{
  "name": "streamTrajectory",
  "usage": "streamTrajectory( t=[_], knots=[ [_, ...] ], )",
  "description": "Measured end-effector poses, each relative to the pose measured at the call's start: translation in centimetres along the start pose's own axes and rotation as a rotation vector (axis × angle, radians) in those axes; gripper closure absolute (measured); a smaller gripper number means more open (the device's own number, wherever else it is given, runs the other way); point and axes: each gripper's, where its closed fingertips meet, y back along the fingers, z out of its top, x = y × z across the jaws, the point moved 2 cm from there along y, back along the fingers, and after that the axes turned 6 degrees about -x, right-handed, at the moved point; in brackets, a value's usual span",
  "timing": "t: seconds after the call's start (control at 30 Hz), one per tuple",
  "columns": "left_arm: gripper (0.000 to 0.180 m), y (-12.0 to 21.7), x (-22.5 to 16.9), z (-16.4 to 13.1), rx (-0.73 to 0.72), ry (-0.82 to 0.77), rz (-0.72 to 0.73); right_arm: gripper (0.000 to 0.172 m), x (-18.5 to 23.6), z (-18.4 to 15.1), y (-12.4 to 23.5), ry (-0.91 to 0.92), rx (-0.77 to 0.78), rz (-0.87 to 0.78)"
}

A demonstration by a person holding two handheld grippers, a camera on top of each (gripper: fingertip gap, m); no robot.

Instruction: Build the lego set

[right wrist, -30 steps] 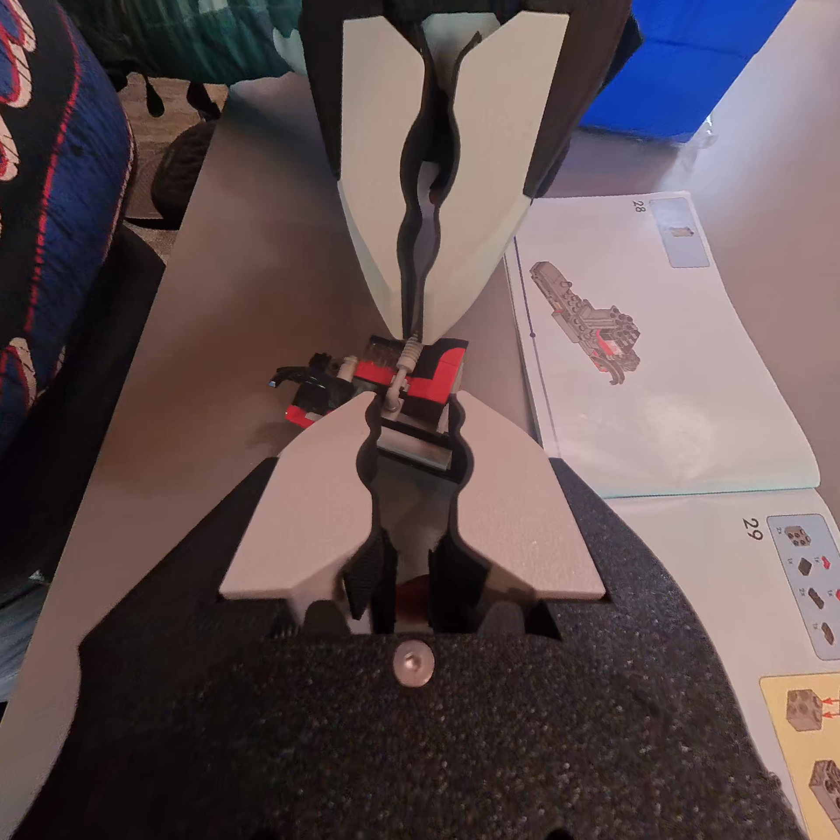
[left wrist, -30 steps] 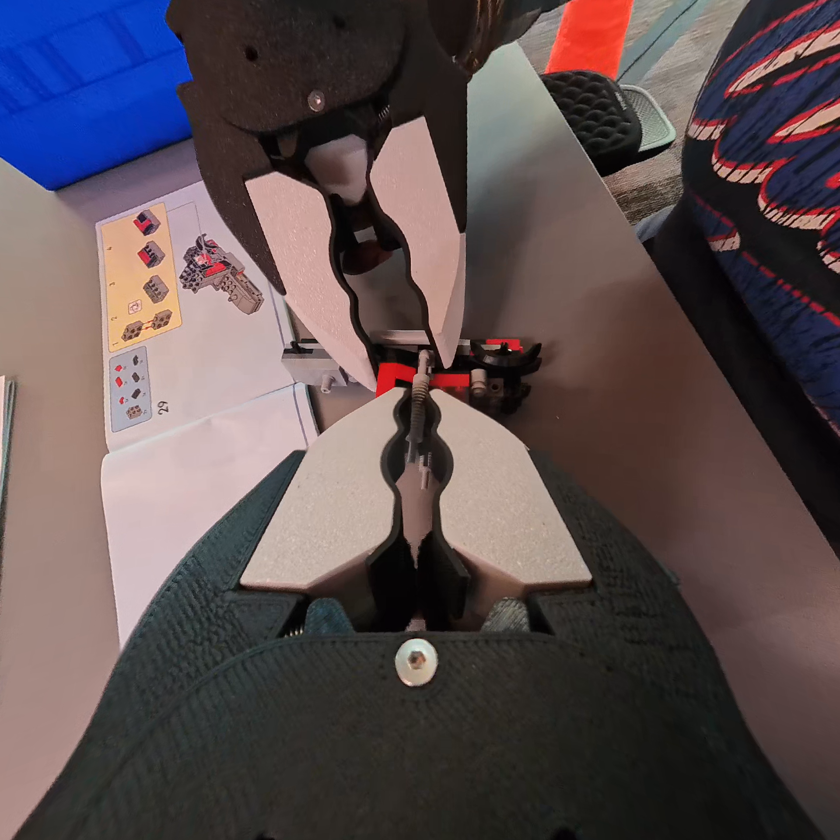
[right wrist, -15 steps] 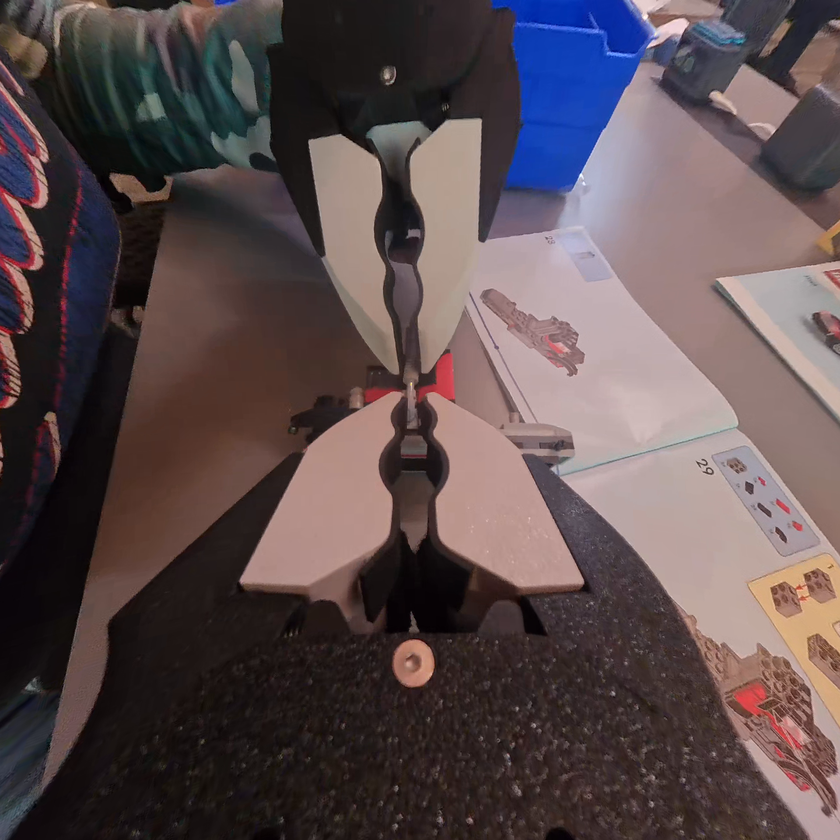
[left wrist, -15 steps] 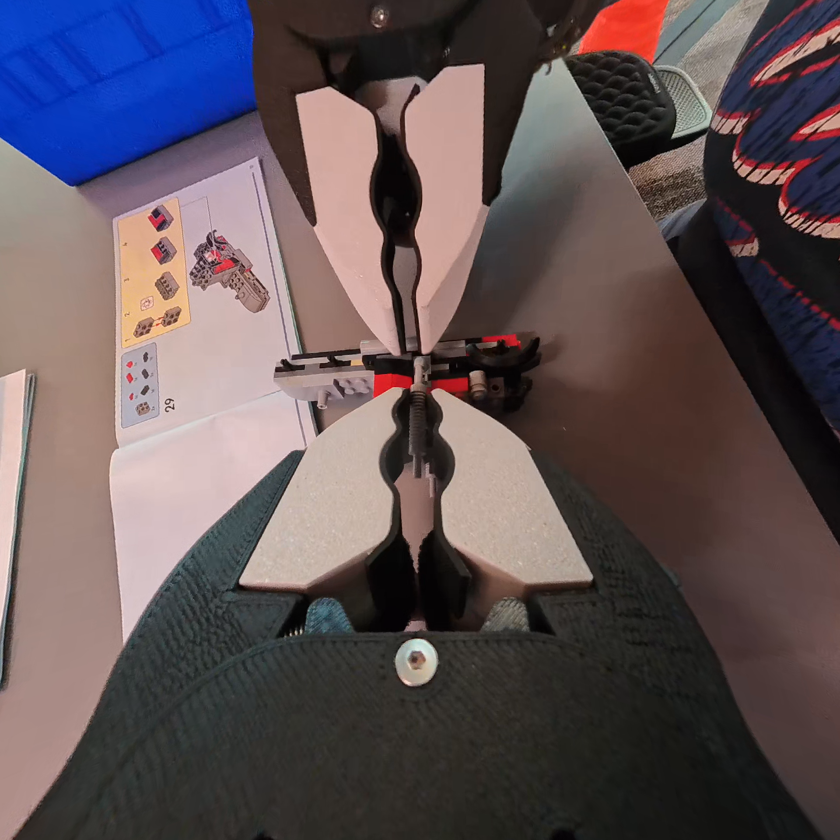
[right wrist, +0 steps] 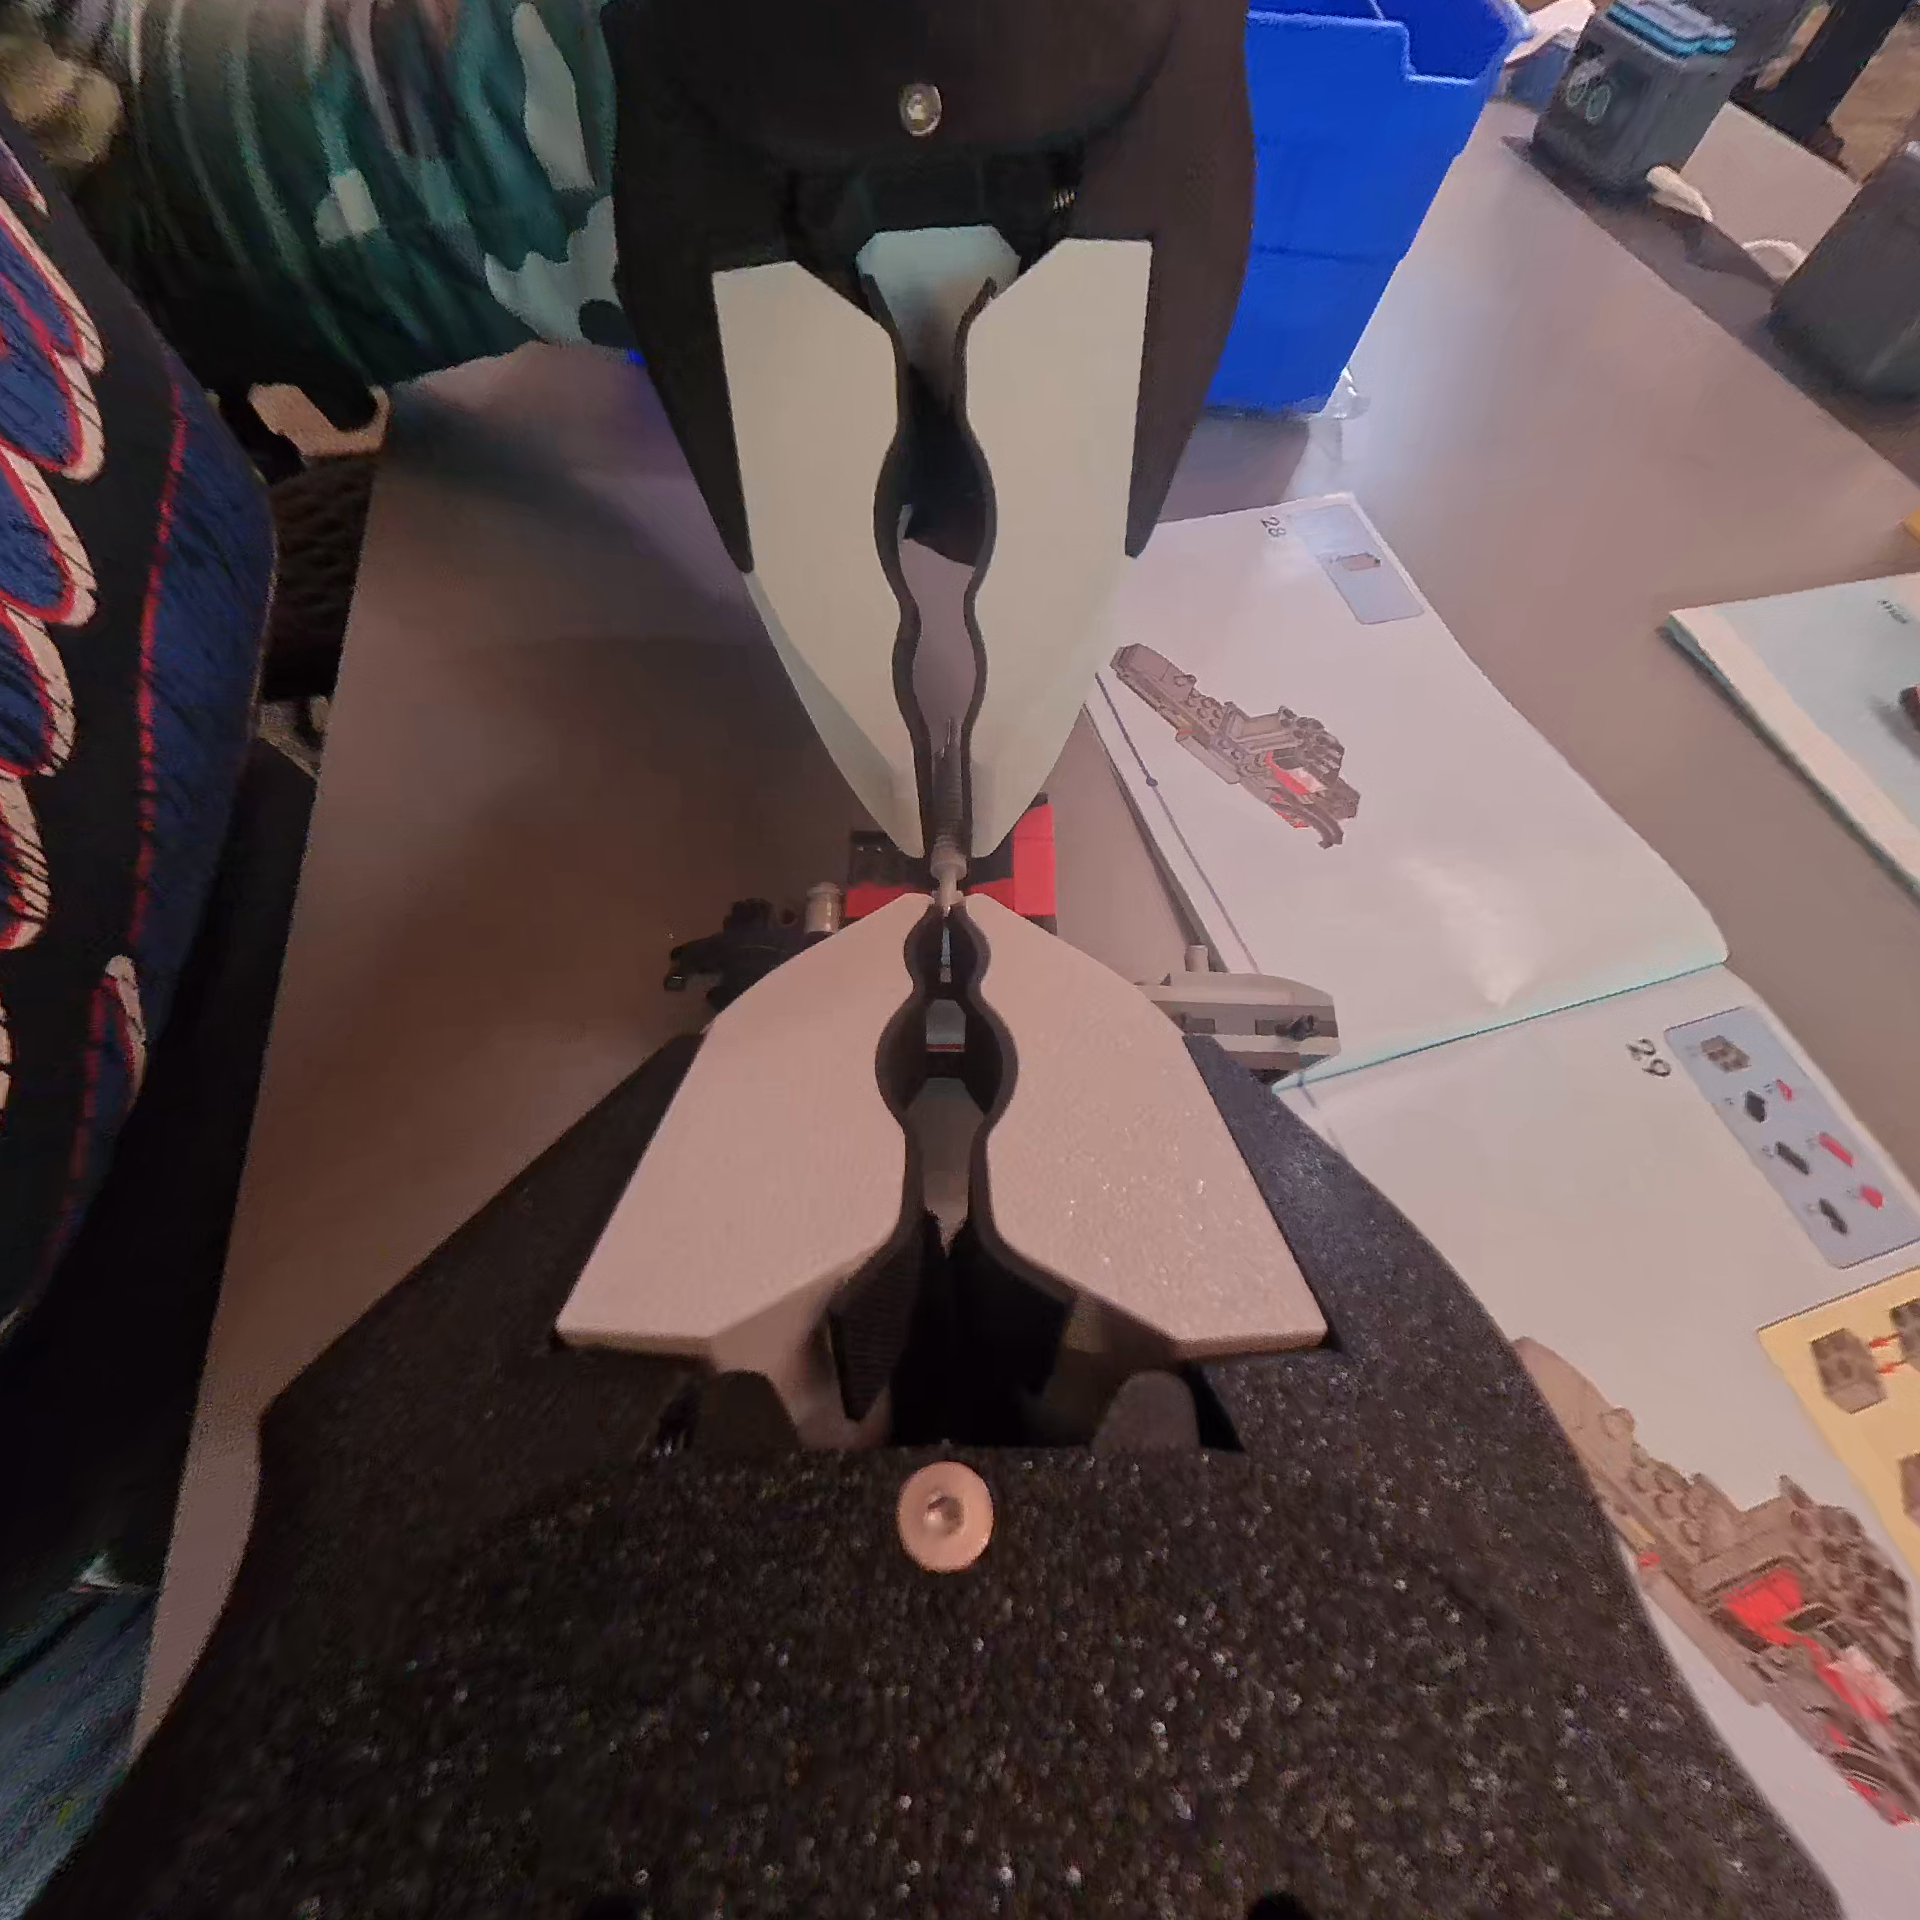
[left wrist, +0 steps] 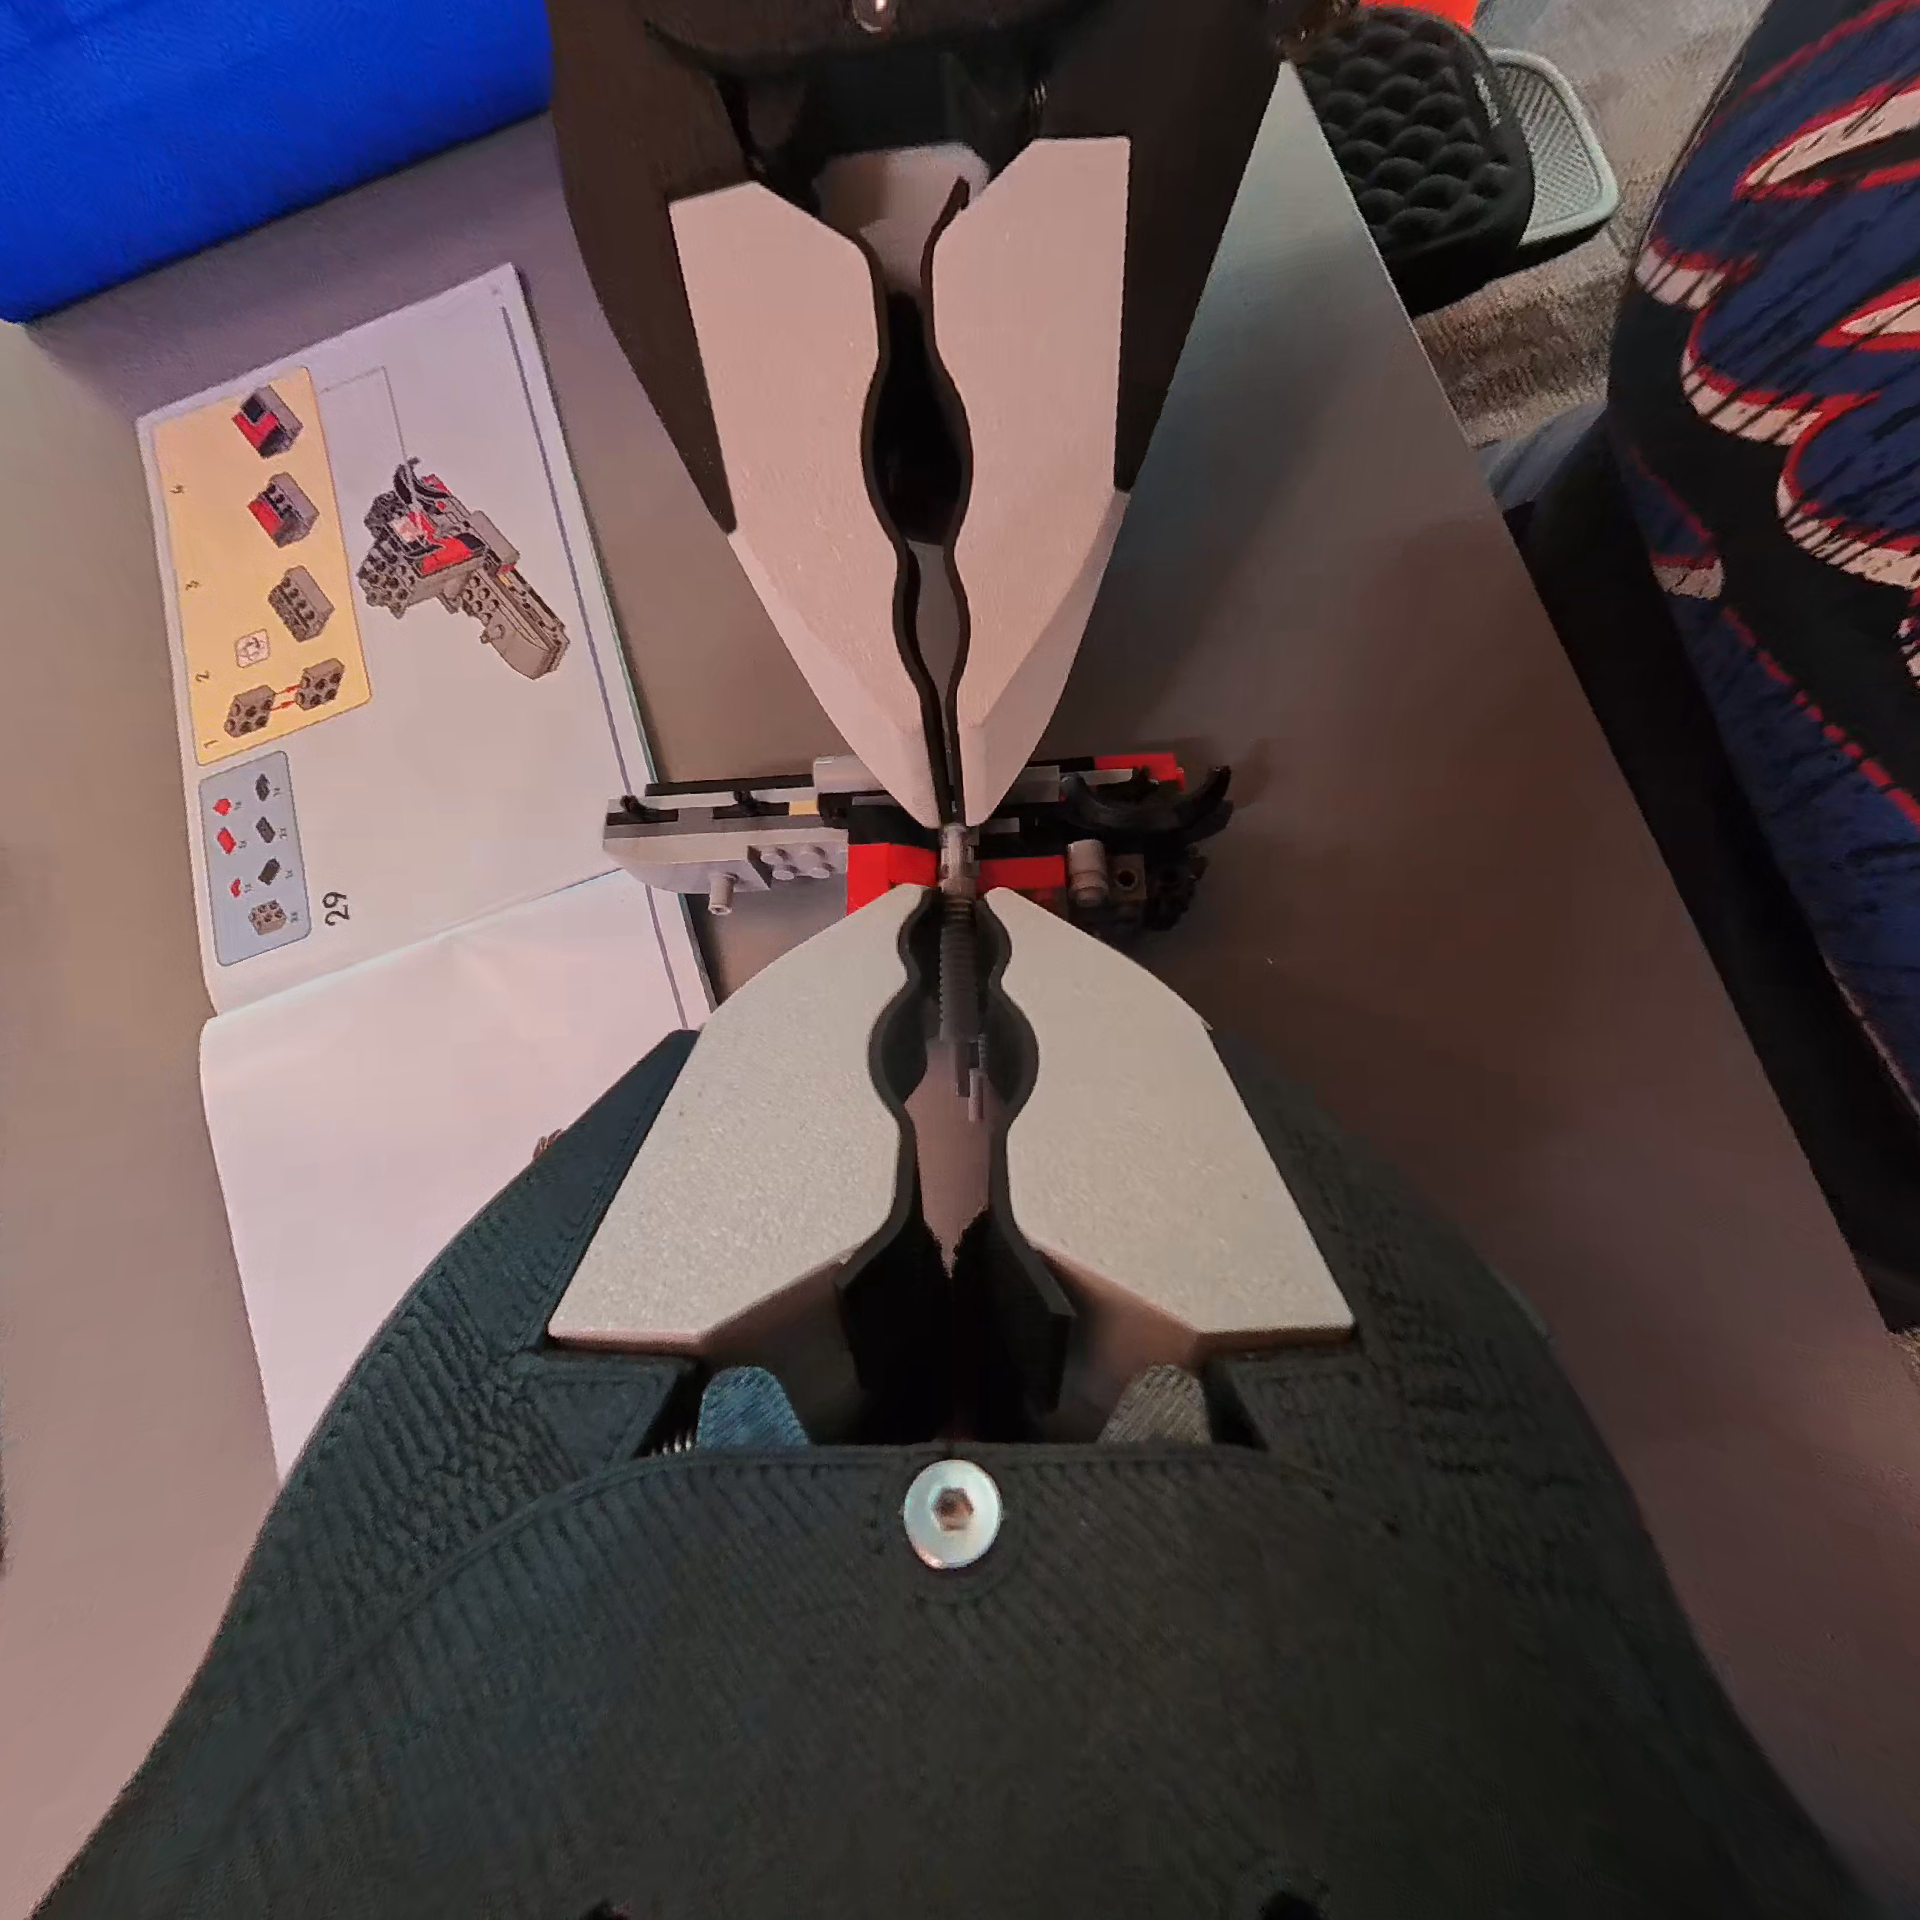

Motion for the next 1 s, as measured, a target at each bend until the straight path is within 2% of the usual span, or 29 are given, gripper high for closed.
streamTrajectory(
  t=[0.03, 0.27, 0.6, 0.67, 0.73, 0.83, 1.0],
  knots=[
    [0.174, 0.0, 0.0, 0.0, 0.017, 0.0, -0.01, 0.17, 0.0, -0.1, 0.0, -0.016, -0.004, 0.004],
    [0.174, -0.1, 0.1, 0.1, 0.09, -0.005, -0.053, 0.17, 0.0, -0.4, 0.0, -0.015, 0.009, -0.024],
    [0.174, -0.1, 0.1, 0.1, 0.124, -0.01, -0.071, 0.169, 0.1, -0.4, -0.1, 0.045, 0.07, -0.045],
    [0.164, -0.1, 0.1, 0.2, 0.121, -0.007, -0.061, 0.17, 0.1, -0.4, 0.0, 0.034, 0.057, -0.044],
    [0.154, -0.1, 0.0, 0.4, 0.102, -0.005, -0.034, 0.167, 0.1, -0.4, 0.2, 0.028, 0.032, -0.031],
    [0.141, 1.2, 0.0, 1.1, 0.047, 0.037, 0.026, 0.15, -0.1, -0.1, 1.0, -0.034, -0.001, -0.019],
    [0.138, 4.1, 0.8, 1.5, -0.133, 0.157, 0.214, 0.137, -0.8, 1.5, 0.9, -0.056, 0.03, -0.036]
  ],
)
